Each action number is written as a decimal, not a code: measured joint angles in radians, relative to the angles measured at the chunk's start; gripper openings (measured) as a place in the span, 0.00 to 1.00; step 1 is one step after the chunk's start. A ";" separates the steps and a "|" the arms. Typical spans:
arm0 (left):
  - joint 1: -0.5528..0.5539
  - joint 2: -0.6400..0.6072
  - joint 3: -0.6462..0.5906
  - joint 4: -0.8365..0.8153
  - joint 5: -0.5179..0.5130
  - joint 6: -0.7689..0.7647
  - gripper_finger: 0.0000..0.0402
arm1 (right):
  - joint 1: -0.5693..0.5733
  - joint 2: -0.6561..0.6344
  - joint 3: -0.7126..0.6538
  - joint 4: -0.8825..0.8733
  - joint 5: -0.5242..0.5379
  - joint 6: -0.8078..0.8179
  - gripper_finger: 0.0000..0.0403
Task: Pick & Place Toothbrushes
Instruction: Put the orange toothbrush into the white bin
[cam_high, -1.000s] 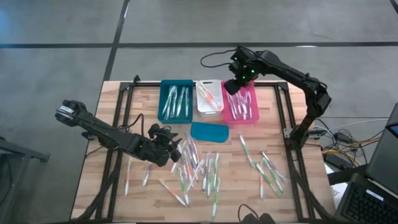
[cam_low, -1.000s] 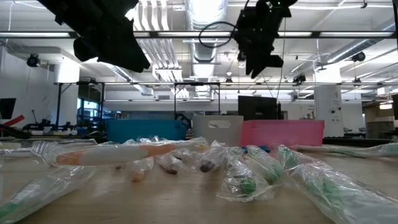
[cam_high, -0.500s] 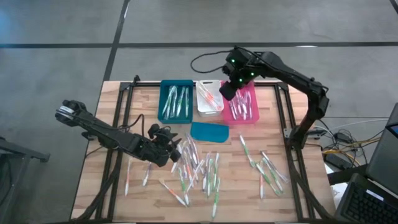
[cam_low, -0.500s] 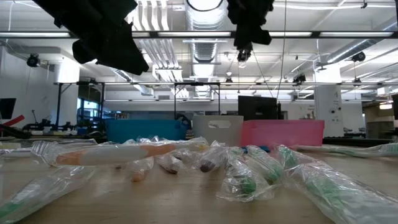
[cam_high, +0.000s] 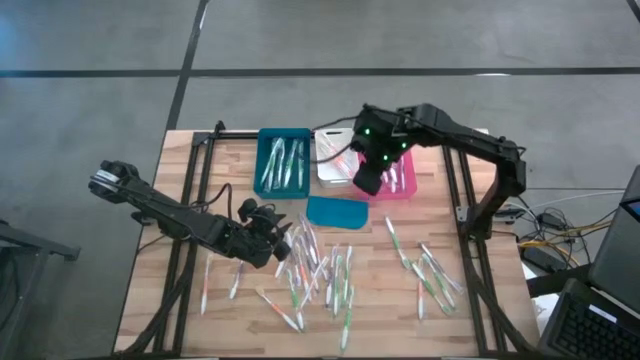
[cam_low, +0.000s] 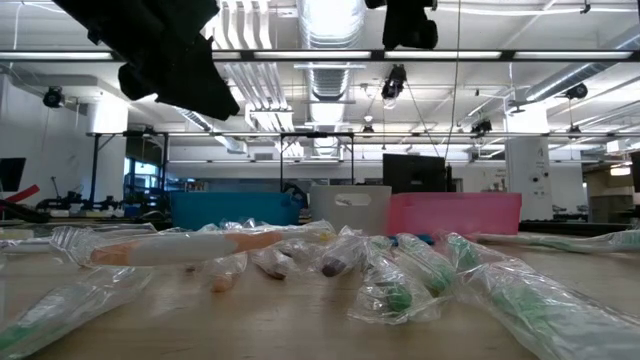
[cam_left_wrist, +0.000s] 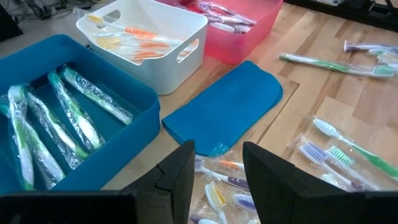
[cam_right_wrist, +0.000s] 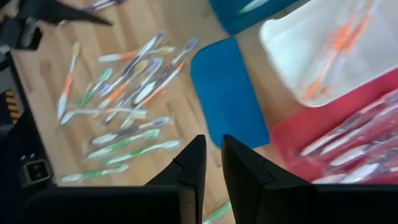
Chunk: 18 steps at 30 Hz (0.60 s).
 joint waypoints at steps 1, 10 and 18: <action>0.001 0.000 0.000 0.001 -0.002 0.010 0.35 | 0.017 0.000 -0.001 0.000 0.000 0.010 0.12; 0.038 0.000 0.000 0.035 -0.008 0.205 0.35 | 0.189 0.000 -0.005 -0.001 0.000 0.131 0.16; 0.065 0.000 0.000 0.170 0.027 0.508 0.35 | 0.338 0.000 -0.028 -0.001 0.061 0.280 0.20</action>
